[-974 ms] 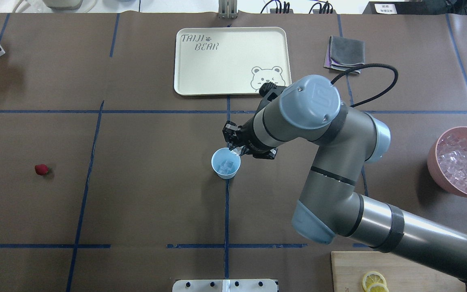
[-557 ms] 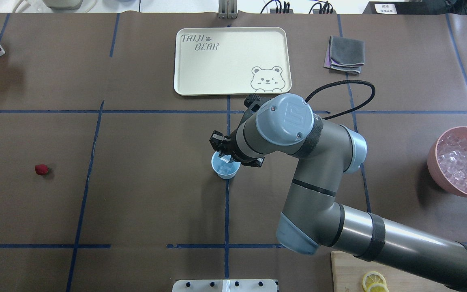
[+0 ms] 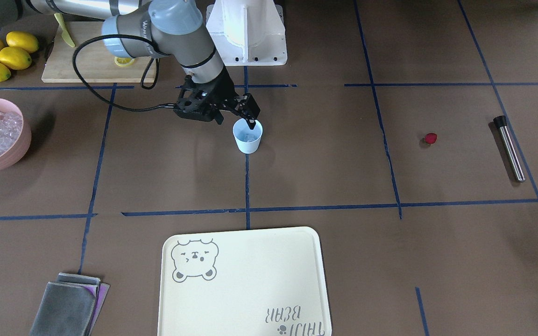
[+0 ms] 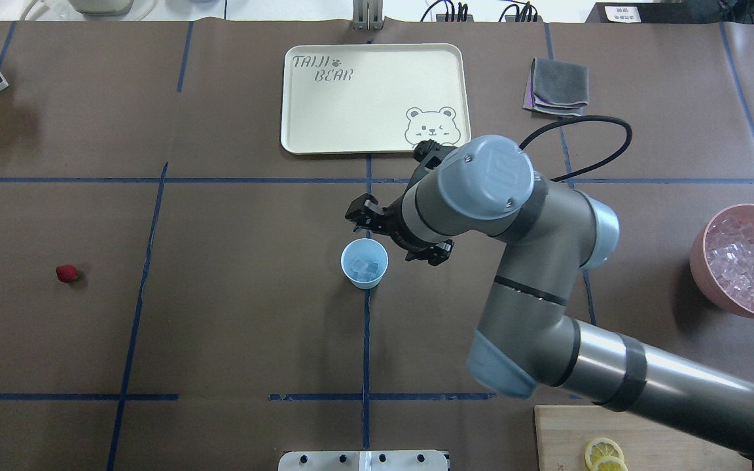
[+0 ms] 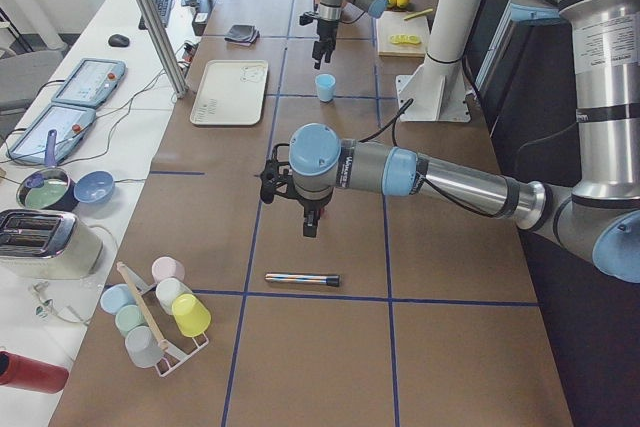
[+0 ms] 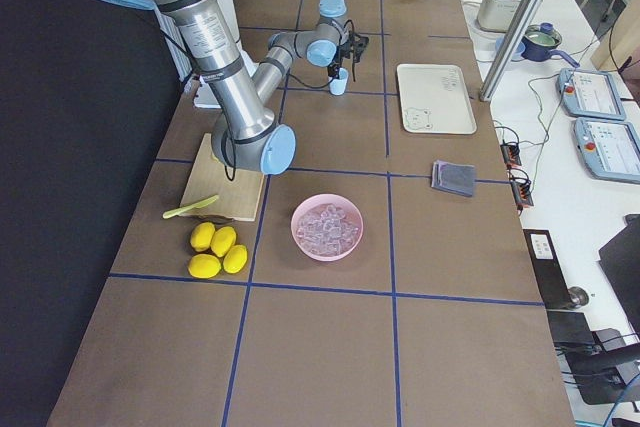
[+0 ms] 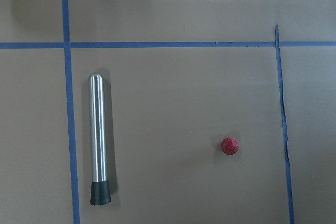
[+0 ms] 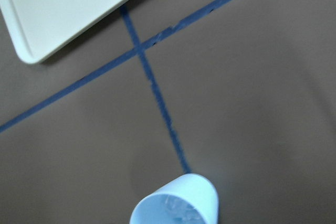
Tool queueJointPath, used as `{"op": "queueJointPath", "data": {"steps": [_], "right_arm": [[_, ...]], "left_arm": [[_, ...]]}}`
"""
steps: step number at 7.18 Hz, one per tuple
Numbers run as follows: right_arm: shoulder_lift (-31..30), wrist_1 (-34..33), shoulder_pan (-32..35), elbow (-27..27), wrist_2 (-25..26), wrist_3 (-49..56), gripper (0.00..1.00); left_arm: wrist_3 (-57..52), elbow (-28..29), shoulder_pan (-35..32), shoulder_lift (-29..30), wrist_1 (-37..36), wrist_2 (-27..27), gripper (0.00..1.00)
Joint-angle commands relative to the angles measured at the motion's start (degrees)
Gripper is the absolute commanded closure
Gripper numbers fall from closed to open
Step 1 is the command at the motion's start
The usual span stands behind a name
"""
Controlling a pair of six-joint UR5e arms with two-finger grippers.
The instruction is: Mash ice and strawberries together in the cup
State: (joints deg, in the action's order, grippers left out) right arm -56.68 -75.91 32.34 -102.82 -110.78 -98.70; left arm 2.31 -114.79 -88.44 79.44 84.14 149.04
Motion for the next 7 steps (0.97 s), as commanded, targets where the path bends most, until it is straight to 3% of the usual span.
{"op": "queueJointPath", "data": {"steps": [1, 2, 3, 4, 5, 7], "right_arm": [[-11.91, -1.08, 15.65, -6.41, -15.35, 8.45, 0.0], [-17.71, -1.08, 23.39, -6.77, -21.0, 17.49, 0.0], [-24.38, -1.08, 30.87, -6.52, -25.32, 31.41, 0.0], [-30.1, -1.77, 36.86, -5.38, -26.49, 46.6, 0.0], [-32.94, -5.52, 42.05, -4.33, -26.5, 59.11, 0.0], [-33.94, -20.08, 51.99, -3.79, -25.54, 85.04, 0.0]], "left_arm": [[9.73, -0.52, 5.35, 1.06, 4.34, -0.24, 0.0], [15.99, -0.35, 9.9, 1.16, 10.98, -1.37, 0.0], [18.4, -0.34, 14.04, 1.16, 12.62, -3.3, 0.0], [23.65, -0.34, 19.21, 1.59, 13.24, -4.8, 0.0], [31.36, -0.34, 25.53, 3.51, 15.86, -12.47, 0.0], [41.17, 0.97, 37.5, 4.06, 22.37, -23.4, 0.0]]}}
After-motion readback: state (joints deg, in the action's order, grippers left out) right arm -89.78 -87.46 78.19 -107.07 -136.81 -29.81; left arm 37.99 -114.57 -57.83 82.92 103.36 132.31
